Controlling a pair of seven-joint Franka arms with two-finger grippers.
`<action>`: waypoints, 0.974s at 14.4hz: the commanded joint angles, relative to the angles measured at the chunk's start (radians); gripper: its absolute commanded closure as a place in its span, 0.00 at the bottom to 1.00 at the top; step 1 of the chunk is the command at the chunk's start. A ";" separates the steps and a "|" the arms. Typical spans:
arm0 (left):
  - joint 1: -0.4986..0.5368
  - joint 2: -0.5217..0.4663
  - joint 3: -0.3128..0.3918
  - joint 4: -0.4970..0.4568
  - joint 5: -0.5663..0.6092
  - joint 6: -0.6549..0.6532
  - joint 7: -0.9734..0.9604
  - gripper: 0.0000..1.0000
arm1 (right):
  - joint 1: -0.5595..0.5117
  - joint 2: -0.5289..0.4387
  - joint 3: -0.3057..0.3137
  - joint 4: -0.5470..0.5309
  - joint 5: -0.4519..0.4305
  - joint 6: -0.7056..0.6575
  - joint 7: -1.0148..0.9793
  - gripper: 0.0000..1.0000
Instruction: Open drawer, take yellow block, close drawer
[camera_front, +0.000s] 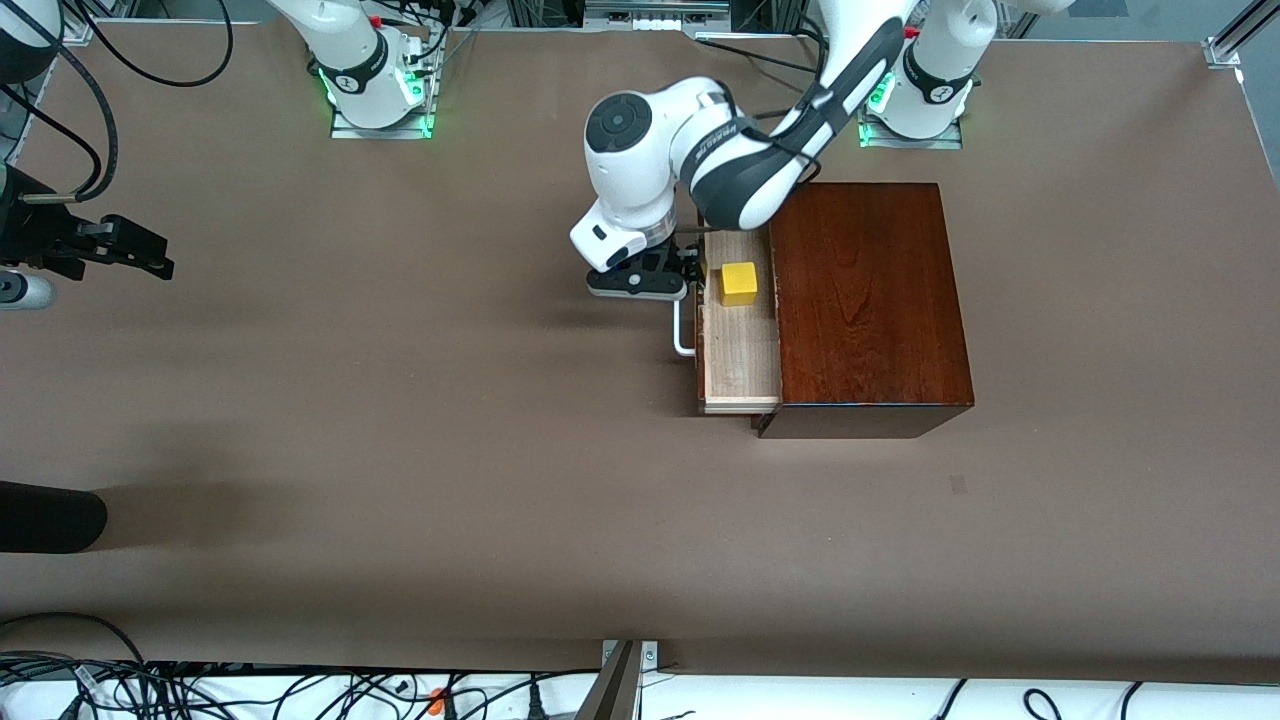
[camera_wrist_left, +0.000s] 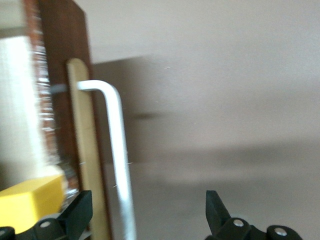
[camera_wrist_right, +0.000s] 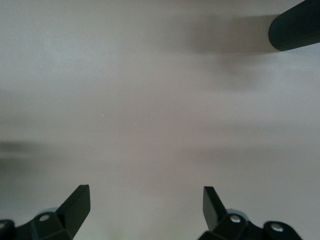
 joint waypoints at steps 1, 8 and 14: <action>0.013 -0.105 0.001 -0.006 -0.002 -0.116 0.024 0.00 | -0.012 -0.010 0.010 0.005 0.015 -0.010 0.005 0.00; 0.220 -0.282 0.001 0.005 -0.068 -0.347 0.376 0.00 | -0.009 -0.010 0.019 0.005 0.021 -0.011 0.009 0.00; 0.480 -0.397 0.002 0.000 -0.199 -0.390 0.676 0.00 | -0.004 -0.016 0.097 0.005 0.148 -0.013 0.228 0.00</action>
